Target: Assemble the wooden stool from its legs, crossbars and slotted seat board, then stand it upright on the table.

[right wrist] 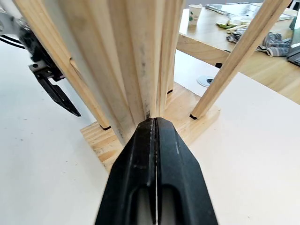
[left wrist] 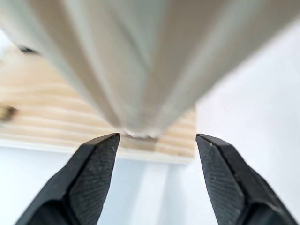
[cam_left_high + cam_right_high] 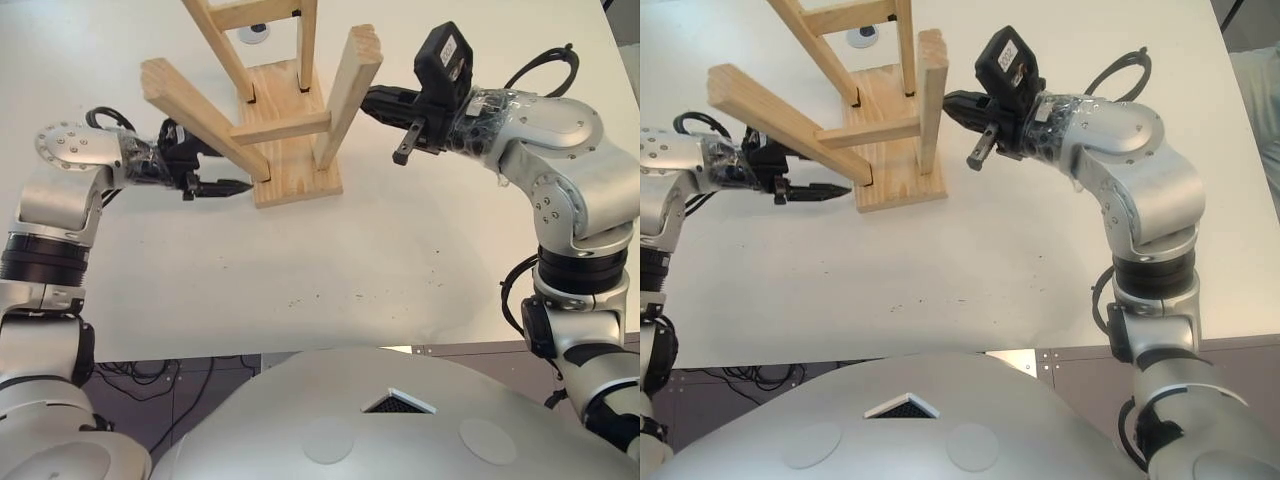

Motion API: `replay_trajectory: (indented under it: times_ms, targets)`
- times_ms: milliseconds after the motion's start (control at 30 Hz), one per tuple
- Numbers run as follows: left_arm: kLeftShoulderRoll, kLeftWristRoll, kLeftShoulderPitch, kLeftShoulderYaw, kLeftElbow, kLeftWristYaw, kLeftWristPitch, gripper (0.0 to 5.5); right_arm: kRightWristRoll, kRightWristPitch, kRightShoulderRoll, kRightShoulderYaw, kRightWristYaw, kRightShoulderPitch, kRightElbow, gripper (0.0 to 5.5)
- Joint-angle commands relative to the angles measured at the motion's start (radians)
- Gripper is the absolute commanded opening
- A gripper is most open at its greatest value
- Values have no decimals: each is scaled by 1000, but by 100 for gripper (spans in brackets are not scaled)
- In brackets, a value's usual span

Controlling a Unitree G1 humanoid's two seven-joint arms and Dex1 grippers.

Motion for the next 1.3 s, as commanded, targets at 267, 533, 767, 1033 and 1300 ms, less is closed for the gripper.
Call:
replay_trajectory:
  times_ms: [267, 533, 767, 1033, 1300]
  targets:
    - [31, 5, 105, 283, -98, 261, 165, 277, 23, -53, 15, 84, 31, -42, 17, 0]
    - [-78, 31, 314, 366, -250, 542, 337, 154, -86, -48, -37, 130, -83, -7, 76, 0]
    - [-153, 185, 53, 433, 196, 862, 164, 55, -200, -79, 119, 102, -322, -4, 156, 0]
    - [-329, -83, 85, 261, -421, 726, 519, 3, -240, -7, 227, 160, -450, 15, 108, 0]
    - [-451, -71, 31, 102, -587, 836, 683, 3, -257, 17, 277, 275, -462, -1, 86, 0]
